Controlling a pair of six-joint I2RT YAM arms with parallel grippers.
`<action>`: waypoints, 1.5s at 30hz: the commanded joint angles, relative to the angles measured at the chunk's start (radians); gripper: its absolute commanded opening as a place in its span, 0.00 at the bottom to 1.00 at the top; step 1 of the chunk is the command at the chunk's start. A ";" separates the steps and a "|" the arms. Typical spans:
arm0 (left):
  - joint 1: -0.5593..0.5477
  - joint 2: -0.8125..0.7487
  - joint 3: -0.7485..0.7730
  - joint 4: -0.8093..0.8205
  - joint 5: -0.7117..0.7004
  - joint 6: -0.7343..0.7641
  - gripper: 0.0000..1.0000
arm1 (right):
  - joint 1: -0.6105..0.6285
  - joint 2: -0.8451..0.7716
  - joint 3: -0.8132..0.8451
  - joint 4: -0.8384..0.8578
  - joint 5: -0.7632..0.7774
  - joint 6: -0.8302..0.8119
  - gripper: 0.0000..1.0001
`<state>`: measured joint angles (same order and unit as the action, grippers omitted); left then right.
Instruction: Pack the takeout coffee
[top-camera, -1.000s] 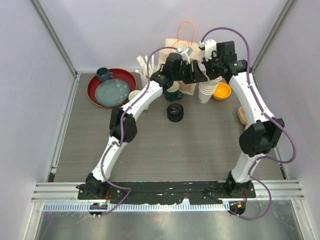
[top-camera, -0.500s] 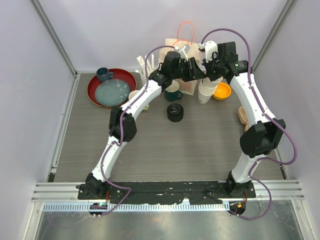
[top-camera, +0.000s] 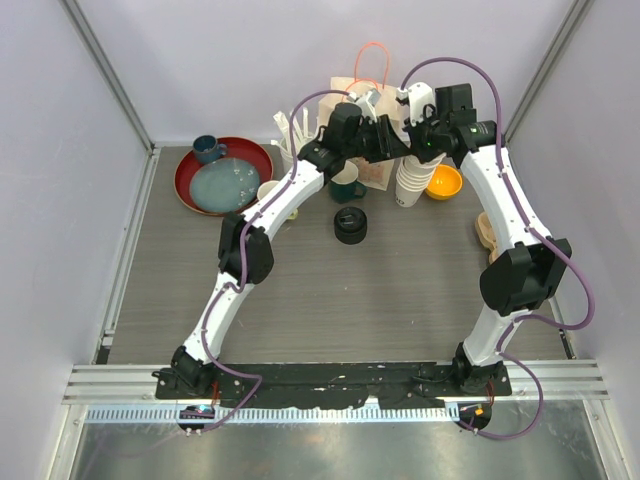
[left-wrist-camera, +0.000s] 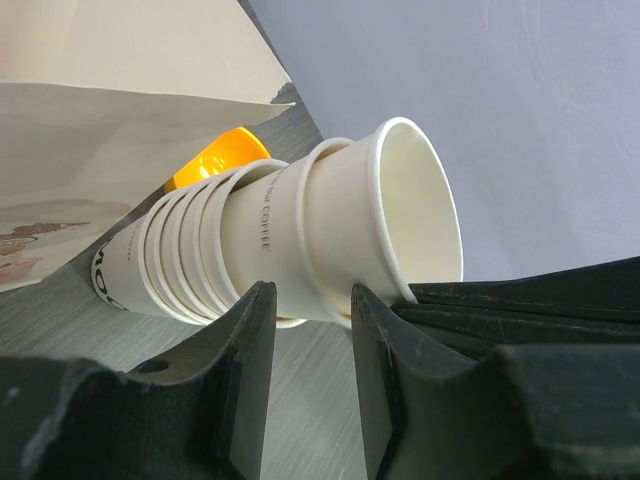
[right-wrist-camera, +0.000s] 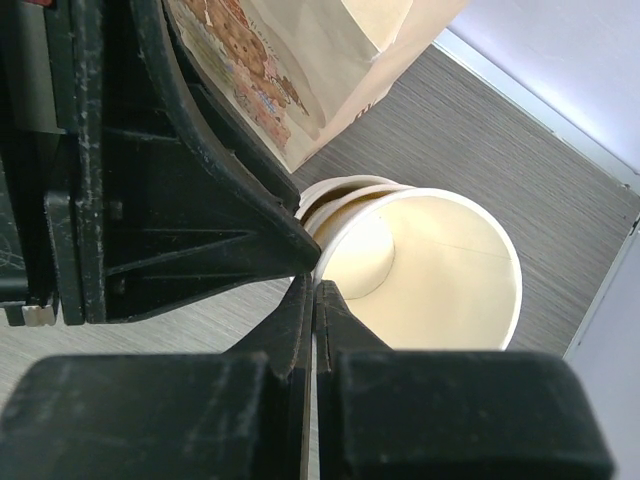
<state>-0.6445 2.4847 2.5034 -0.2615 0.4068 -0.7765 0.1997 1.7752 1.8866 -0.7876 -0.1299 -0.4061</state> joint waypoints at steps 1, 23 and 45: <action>-0.004 0.006 0.018 0.047 -0.023 0.034 0.38 | 0.004 -0.063 0.043 0.016 -0.011 -0.002 0.01; -0.006 -0.087 0.068 -0.037 0.033 0.170 0.39 | 0.009 -0.105 0.189 -0.006 0.122 0.001 0.01; 0.333 -0.961 -0.676 -0.459 0.032 0.756 0.61 | 0.585 -0.310 -0.092 -0.087 0.225 0.067 0.01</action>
<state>-0.3912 1.6764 1.9598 -0.6346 0.4648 -0.1677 0.6754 1.4307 1.8572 -0.8764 0.1253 -0.3565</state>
